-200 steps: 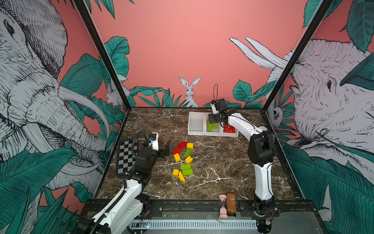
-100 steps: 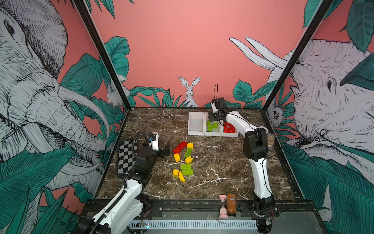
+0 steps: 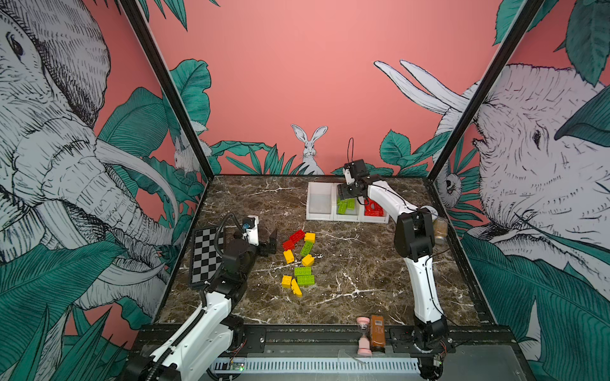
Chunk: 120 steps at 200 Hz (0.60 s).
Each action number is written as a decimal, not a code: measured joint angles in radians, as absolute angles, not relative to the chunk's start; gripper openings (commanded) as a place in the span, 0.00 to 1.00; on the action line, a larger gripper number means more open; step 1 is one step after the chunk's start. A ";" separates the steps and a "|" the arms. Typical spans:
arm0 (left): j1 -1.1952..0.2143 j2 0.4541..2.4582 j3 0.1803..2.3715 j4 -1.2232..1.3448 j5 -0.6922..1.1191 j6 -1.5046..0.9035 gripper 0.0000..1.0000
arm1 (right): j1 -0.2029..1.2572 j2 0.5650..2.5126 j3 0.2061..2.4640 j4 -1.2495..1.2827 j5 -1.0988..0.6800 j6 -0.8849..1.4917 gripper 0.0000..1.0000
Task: Sort the legos into containers by color
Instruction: Place the lego in the container.
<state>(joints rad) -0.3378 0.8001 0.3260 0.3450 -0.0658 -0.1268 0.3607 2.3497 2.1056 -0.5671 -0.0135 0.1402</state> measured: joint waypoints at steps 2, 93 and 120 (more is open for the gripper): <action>-0.338 0.800 0.326 0.345 -0.066 -0.127 0.98 | 0.361 2.349 2.105 -0.567 -0.014 0.139 0.79; -0.338 0.785 0.319 0.345 -0.081 -0.127 0.98 | 0.537 1.780 1.530 -0.540 -0.101 0.162 0.73; -0.338 0.785 0.314 0.346 -0.091 -0.128 0.98 | 0.714 1.647 1.365 -0.497 -0.128 0.237 0.74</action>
